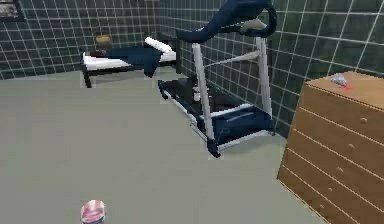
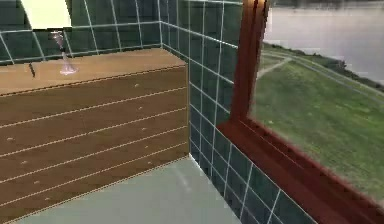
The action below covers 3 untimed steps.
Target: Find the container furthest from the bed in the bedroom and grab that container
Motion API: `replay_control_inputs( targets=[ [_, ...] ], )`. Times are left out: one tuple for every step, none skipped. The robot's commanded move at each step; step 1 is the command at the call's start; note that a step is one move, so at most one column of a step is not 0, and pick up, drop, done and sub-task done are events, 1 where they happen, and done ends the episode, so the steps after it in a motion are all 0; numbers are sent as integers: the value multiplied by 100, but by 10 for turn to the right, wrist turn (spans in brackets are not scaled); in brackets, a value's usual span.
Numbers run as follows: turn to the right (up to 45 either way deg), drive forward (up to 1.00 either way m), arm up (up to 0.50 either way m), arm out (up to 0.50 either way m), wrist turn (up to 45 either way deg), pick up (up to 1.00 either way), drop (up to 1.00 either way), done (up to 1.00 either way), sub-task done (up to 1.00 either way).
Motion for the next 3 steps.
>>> replay_control_inputs(
  targets=[
    [0, 95, 0, 0, 0, 0, 0, 0, 0],
    [-450, 0, 0, 0, 0, 0, 0, 0, 0],
    [-90, 0, 0, 0, 0, 0, 0, 0, 0]
  ],
)
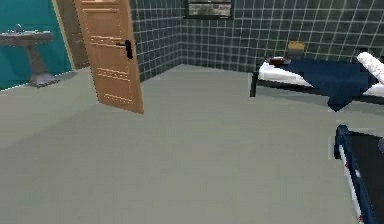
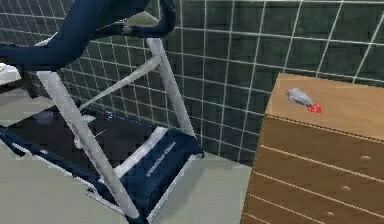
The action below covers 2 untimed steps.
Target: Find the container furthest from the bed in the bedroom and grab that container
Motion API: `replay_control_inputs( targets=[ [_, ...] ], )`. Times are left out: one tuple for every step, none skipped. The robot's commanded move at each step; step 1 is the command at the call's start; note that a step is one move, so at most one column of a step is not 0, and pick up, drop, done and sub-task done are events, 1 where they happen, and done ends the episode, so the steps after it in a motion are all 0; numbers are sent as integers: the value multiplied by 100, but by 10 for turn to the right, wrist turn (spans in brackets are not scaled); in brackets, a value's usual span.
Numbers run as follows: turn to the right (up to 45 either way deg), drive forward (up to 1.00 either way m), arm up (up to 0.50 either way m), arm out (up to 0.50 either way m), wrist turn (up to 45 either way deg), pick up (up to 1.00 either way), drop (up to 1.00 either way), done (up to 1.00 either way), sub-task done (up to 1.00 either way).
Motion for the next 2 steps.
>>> replay_control_inputs(
  targets=[
    [0, 5, 0, 0, 0, 0, 0, 0, 0],
    [300, 0, 0, 0, 0, 0, 0, 0, 0]
  ],
)
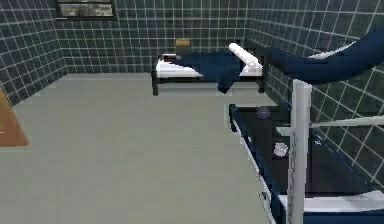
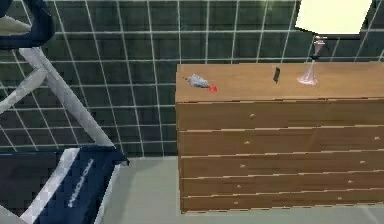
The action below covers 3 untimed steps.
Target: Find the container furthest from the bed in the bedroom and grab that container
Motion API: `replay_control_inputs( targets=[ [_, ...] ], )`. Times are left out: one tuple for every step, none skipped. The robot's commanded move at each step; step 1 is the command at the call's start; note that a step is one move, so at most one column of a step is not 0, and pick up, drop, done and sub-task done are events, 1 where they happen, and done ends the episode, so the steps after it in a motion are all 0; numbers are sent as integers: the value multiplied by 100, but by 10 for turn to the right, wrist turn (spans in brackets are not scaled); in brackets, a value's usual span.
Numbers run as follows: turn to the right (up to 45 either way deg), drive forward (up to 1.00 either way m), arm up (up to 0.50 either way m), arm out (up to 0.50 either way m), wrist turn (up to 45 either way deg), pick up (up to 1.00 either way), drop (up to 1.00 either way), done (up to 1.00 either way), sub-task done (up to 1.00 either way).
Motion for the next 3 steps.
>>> replay_control_inputs(
  targets=[
    [0, 100, 0, 0, 0, 0, 0, 0, 0],
    [60, 0, 0, 0, 0, 0, 0, 0, 0],
    [0, 40, 0, 0, 0, 0, 0, 0, 0]
  ],
)
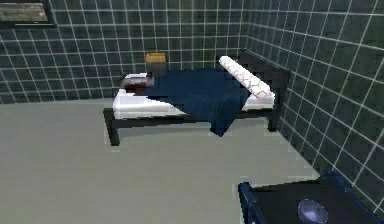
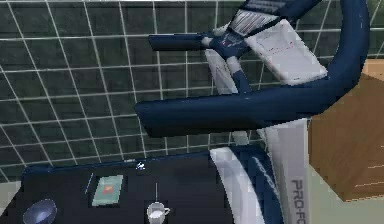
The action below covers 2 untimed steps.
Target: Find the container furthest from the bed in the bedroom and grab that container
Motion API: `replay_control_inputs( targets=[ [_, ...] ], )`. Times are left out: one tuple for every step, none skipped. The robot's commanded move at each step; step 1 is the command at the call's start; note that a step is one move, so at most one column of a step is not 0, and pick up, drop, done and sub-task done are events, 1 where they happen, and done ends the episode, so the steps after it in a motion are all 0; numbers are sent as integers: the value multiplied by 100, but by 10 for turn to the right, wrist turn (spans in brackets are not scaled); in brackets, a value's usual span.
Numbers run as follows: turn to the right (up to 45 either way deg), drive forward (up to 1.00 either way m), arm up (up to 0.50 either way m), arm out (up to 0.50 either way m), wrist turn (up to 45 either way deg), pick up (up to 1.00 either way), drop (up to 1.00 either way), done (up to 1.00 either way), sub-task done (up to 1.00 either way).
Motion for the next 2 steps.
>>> replay_control_inputs(
  targets=[
    [-60, 0, 0, 0, 0, 0, 0, 0, 0],
    [0, 100, 0, 0, 0, 0, 0, 0, 0]
  ],
)
